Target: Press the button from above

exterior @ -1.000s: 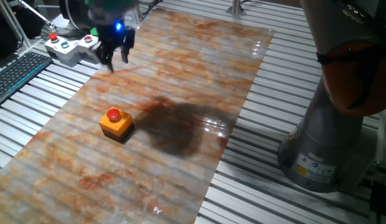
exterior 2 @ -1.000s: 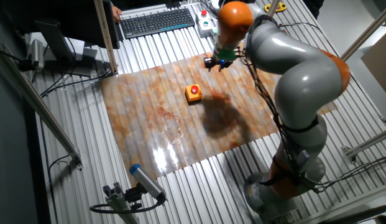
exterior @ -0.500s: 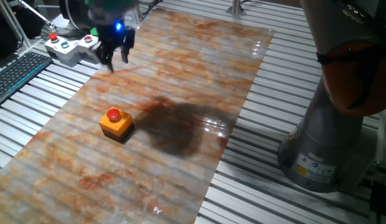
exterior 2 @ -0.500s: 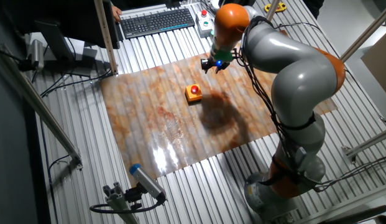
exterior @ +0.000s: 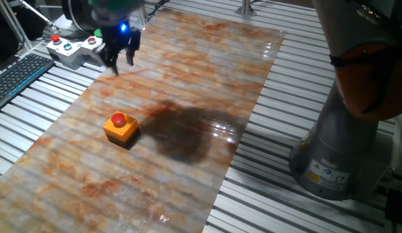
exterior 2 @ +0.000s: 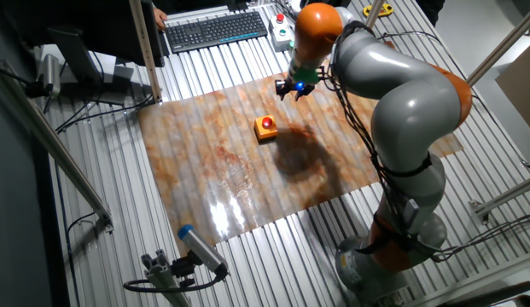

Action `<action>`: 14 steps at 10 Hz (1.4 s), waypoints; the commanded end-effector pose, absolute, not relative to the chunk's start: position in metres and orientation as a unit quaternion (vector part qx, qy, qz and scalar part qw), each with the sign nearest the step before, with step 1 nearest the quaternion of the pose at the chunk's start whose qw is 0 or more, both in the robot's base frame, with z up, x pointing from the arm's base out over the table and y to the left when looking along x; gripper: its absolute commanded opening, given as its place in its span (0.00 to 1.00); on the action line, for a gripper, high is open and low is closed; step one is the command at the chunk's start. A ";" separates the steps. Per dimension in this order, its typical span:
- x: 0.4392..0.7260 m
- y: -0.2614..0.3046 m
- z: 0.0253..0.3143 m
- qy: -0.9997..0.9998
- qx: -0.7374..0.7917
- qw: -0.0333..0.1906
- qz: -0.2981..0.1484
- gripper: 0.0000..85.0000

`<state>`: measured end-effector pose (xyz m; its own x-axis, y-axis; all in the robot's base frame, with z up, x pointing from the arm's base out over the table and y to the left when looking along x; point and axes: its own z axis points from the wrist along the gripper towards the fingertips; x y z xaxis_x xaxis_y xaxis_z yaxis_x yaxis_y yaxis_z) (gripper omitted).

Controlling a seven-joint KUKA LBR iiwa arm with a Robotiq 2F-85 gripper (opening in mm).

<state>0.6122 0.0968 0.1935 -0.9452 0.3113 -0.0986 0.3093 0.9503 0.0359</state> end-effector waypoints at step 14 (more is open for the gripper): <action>0.619 0.138 0.195 0.989 0.138 0.043 0.006 0.60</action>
